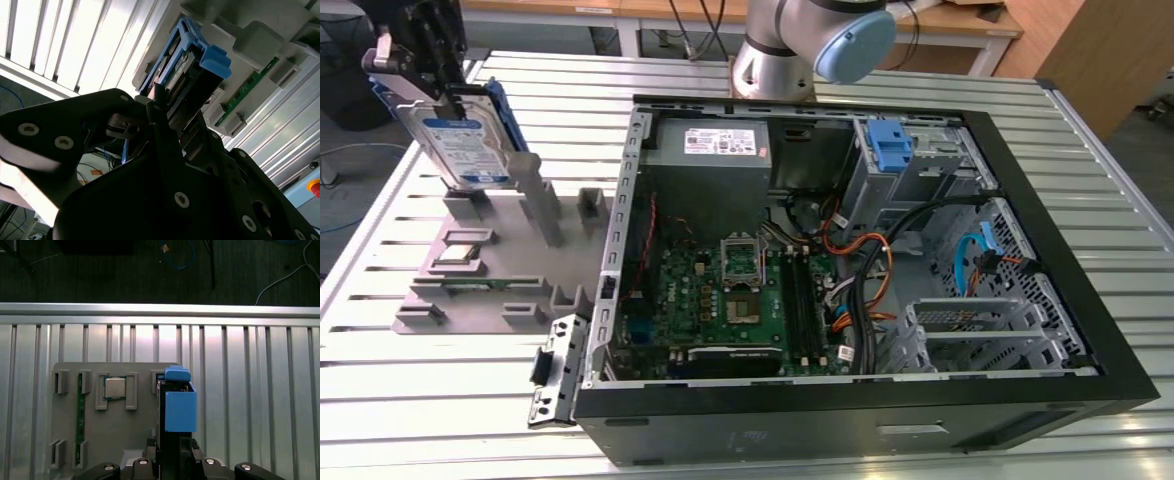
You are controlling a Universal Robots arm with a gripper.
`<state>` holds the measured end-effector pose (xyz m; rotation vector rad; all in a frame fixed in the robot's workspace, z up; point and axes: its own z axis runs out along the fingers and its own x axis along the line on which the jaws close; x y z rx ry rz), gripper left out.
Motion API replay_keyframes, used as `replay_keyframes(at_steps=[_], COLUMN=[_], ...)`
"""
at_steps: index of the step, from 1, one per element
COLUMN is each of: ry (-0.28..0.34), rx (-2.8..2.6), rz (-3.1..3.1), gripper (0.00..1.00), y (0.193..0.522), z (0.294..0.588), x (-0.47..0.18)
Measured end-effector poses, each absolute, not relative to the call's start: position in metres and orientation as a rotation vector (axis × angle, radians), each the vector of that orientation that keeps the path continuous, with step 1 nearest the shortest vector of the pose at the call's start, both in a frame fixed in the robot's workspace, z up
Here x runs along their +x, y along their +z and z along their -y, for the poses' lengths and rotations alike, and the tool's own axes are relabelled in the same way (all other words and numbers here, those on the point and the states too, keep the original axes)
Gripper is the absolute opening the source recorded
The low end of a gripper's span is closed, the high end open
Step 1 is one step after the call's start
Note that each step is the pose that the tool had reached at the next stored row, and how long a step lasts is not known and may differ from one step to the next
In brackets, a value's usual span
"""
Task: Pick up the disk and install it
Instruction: 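Pick up the disk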
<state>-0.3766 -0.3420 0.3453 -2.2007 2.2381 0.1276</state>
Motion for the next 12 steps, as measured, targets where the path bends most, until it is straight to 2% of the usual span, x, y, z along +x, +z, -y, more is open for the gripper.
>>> replay_keyframes(at_steps=[12], ry=[0.128], rx=[-2.201], rz=[-2.238], gripper=[0.35], y=[0.3477], z=[0.3419], x=[-0.3765])
